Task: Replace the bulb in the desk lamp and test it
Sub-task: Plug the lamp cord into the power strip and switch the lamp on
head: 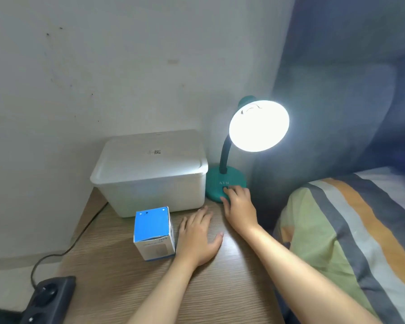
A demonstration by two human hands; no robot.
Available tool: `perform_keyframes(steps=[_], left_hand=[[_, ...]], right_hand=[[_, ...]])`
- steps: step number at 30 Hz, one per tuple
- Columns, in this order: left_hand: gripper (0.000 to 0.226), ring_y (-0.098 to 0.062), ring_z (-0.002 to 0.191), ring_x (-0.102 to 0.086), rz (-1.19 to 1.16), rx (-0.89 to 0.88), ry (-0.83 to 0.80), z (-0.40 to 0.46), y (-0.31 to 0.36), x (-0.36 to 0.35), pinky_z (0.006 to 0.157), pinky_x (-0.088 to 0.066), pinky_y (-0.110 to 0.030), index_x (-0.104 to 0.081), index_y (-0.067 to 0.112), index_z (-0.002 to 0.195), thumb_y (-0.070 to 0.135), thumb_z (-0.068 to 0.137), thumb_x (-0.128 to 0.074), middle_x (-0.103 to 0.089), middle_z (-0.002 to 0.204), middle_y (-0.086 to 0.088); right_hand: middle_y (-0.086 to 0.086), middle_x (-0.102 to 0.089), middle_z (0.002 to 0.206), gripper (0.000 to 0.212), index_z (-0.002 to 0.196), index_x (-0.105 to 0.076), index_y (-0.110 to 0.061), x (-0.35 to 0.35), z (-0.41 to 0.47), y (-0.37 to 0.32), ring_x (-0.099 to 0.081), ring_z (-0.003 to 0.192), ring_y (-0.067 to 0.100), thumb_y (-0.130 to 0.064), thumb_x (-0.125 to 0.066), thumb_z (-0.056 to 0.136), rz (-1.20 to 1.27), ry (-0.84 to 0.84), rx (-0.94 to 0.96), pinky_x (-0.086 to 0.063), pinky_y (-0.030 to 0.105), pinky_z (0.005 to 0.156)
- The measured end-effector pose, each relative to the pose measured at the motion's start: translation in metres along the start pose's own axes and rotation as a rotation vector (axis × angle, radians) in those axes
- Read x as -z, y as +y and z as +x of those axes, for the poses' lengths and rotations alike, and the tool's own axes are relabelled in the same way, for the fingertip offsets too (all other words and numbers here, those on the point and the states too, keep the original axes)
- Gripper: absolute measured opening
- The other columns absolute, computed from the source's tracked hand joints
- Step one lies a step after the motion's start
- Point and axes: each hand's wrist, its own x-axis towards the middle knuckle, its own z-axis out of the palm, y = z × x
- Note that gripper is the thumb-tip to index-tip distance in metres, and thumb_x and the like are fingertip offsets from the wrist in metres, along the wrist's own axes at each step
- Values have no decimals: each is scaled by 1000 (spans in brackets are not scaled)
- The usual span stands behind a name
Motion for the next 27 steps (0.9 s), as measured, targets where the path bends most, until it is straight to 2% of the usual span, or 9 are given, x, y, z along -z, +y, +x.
perform_keyframes(steps=[6, 10, 15, 27], left_hand=[[62, -12, 140, -19, 0, 3, -10, 1, 1, 2, 117, -10, -39, -33, 30, 139, 55, 83, -45, -23, 154, 11], [62, -11, 140, -20, -9, 4, -5, 1, 1, 2, 116, -10, -38, -35, 30, 138, 55, 83, -46, -23, 153, 11], [62, -12, 139, -21, -26, 7, -3, 2, 2, 3, 117, -12, -38, -36, 31, 137, 56, 82, -47, -24, 153, 12], [61, -12, 138, -22, -16, 6, 1, 2, 1, 2, 116, -12, -38, -36, 31, 137, 56, 82, -46, -26, 152, 11]], right_hand=[[6, -58, 122, 37, 124, -56, -10, 5, -3, 4, -44, 116, 24, -21, -57, 89, 32, -12, -13, -52, 38, 81], [6, -58, 120, 40, 124, -55, -11, 6, -2, 4, -44, 115, 24, -25, -60, 87, 61, -14, -29, -51, 38, 79], [9, -58, 118, 37, 121, -57, -8, 0, -1, -4, -43, 114, 27, -21, -59, 87, 107, 17, -105, -52, 41, 82], [7, -57, 119, 38, 122, -56, -9, -1, -2, -2, -42, 116, 25, -23, -59, 87, 95, 30, -94, -53, 40, 77]])
